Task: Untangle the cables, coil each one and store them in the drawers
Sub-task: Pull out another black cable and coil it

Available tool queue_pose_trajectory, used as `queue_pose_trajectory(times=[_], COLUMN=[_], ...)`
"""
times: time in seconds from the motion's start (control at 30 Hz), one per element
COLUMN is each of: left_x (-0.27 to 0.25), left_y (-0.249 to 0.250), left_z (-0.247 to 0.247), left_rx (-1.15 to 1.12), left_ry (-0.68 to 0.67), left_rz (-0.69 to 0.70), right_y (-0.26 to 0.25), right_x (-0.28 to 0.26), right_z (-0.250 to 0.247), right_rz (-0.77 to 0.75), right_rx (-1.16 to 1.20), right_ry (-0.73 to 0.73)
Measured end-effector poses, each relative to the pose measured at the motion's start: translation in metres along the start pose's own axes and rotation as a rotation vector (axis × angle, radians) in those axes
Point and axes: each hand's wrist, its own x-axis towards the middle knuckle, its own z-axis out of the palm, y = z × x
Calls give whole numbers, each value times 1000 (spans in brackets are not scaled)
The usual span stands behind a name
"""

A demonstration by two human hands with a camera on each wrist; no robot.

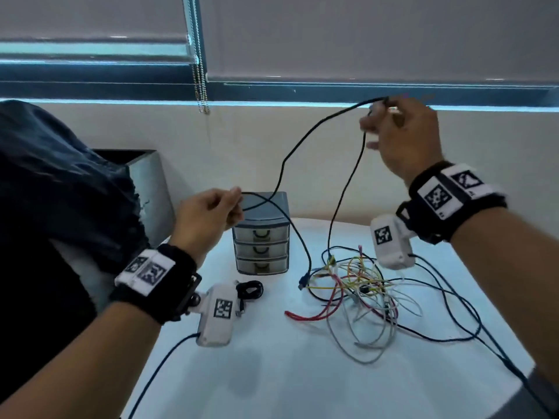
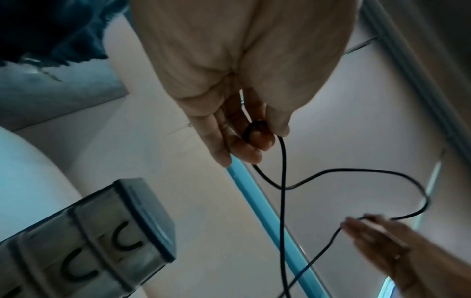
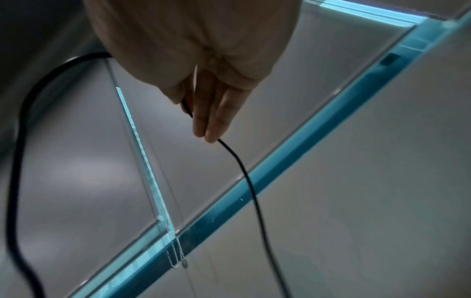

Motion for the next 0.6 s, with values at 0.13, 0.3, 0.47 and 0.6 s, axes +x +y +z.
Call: queue_pose_trajectory(times=[0.13,0.3,0.47,0.6], left_x=[-7,-11,-17,-26], left_y=[-15,-11,-14,-32], left_z=[2,10,22,40], left_rx=[-90,-219,-275,-265], left_ry=[-1,-21,-55,-65], left_rz=[-45,-16,10,-16], right_y=[-41,-49,-1,24], right_x=[20,30,-15,-114], right_z=[-7,-7,-2,24], right_rz=[-312,-249,269,443], right_rx=[-8,-106,-105,-30], right_ry=[99,98,-89,-351])
